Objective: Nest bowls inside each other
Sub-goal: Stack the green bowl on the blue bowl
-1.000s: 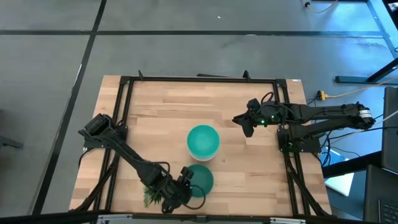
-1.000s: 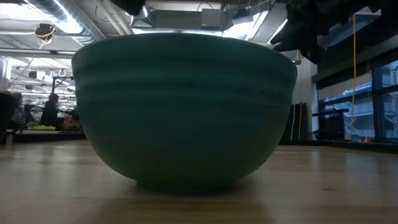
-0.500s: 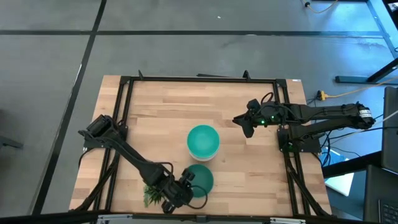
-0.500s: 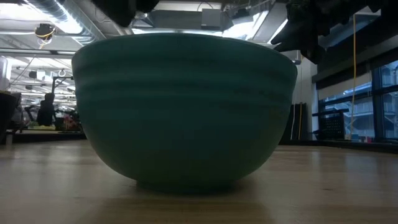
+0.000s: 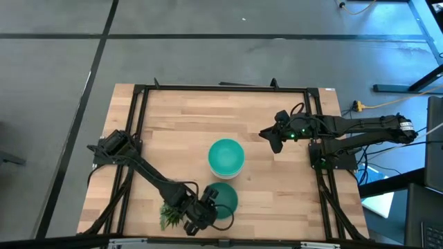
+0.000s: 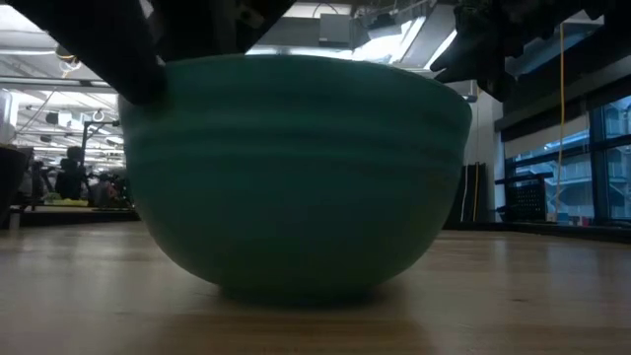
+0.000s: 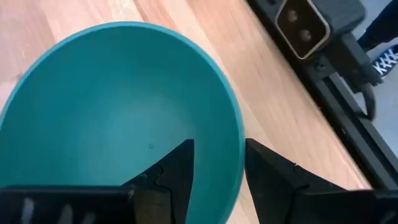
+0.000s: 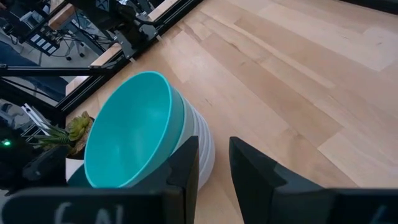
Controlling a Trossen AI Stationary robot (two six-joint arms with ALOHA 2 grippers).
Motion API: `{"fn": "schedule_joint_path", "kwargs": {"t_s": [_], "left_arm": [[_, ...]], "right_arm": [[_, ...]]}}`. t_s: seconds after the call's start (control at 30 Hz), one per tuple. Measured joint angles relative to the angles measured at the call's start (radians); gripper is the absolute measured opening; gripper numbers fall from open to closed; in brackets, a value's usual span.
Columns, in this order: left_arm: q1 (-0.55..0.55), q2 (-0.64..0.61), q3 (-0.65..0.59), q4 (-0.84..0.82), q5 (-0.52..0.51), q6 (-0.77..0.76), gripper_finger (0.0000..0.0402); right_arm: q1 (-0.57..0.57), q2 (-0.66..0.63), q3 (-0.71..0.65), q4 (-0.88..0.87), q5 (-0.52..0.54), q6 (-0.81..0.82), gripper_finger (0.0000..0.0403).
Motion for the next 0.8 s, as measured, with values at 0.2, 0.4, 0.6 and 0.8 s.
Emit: {"fn": "schedule_joint_path", "kwargs": {"t_s": [0.2,0.4,0.6,0.8], "left_arm": [[0.016,0.006,0.0,-0.003,0.027,-0.005,0.0133],[0.018,0.006,0.0,-0.003,0.032,-0.007,0.0132],[0.024,0.015,0.0,-0.006,0.044,-0.045,0.0102],[0.033,0.016,0.0,-0.007,0.056,-0.056,0.0057]], "right_arm": [[0.0,0.0,0.0,-0.001,0.0,0.0,0.009],[0.0,0.0,0.0,-0.003,0.0,-0.002,0.009],[0.0,0.0,0.0,-0.008,0.0,-0.003,0.009],[0.0,0.0,0.0,-0.019,0.0,-0.003,0.0091]]}}
